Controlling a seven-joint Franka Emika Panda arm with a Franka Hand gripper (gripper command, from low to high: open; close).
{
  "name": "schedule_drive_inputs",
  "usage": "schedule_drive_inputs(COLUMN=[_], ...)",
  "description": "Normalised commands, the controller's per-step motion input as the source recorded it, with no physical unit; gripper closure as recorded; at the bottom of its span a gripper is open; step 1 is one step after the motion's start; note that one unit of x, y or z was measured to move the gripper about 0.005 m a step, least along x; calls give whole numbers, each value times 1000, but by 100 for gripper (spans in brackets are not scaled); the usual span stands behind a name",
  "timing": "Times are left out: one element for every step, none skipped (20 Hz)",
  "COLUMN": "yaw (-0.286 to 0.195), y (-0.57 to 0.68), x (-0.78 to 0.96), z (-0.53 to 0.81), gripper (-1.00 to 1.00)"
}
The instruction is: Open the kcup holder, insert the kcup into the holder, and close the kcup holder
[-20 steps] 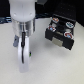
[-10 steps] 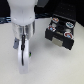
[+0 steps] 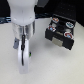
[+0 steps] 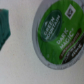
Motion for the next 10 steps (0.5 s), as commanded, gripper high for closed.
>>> schedule_drive_inputs(yaw=[-32,-111,-71,0,0,0,0,0,0,0], y=[2,-51,-43,0,0,71,129,134,117,103], x=[14,-241,-146,-106,-14,-31,-71,-71,-60,-51], z=[-10,-83,30,0,0,3,0,0,0,0], gripper=[100,-100,-100,100,100,100,100,100,100,100])
